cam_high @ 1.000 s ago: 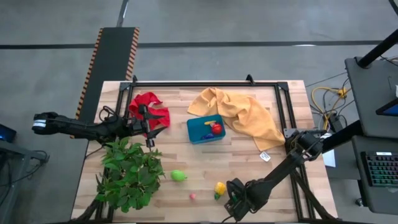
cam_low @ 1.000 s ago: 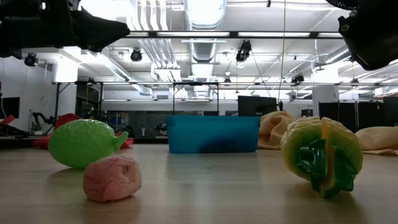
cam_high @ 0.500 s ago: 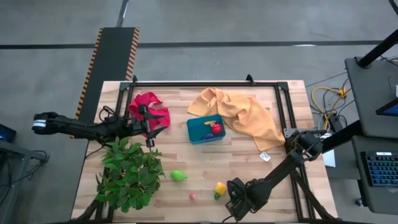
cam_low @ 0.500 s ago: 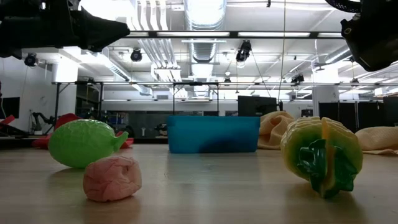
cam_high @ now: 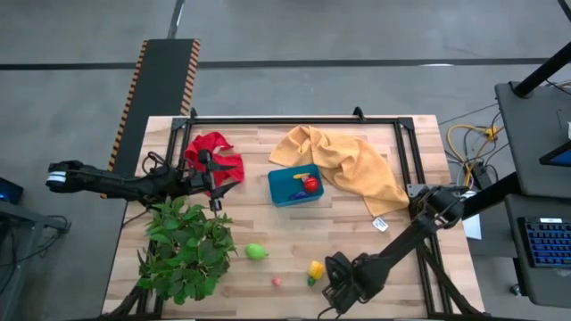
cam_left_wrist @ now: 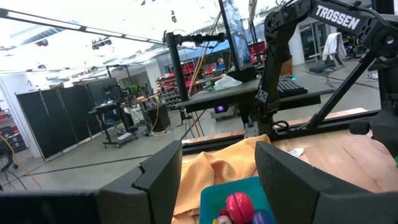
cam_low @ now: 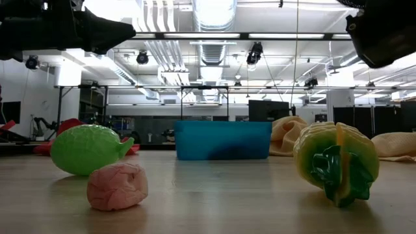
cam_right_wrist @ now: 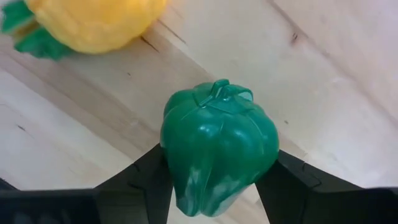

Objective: Pick and placing Produce into tupperware
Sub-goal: Put the green bell pepper into the blue bin

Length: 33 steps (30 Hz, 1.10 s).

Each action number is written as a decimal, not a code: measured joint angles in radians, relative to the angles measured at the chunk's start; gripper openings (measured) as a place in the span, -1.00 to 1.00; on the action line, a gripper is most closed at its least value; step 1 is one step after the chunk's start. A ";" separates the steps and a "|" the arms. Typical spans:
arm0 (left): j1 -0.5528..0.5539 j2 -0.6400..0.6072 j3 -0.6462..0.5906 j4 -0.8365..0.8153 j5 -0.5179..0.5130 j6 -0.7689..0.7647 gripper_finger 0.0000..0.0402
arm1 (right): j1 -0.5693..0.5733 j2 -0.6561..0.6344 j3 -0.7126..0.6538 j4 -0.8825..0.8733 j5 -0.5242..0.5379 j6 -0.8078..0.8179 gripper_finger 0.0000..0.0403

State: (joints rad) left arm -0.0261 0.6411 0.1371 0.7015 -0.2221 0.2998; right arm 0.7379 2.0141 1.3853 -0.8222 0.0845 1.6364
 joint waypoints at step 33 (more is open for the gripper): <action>0.000 0.002 0.000 -0.002 -0.001 0.000 -0.06 | -0.468 -0.222 0.000 0.046 0.206 -1.087 -0.07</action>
State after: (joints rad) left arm -0.0261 0.6432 0.1371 0.6998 -0.2235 0.2996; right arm 0.2702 1.7920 1.3853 -0.7765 0.2910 0.5499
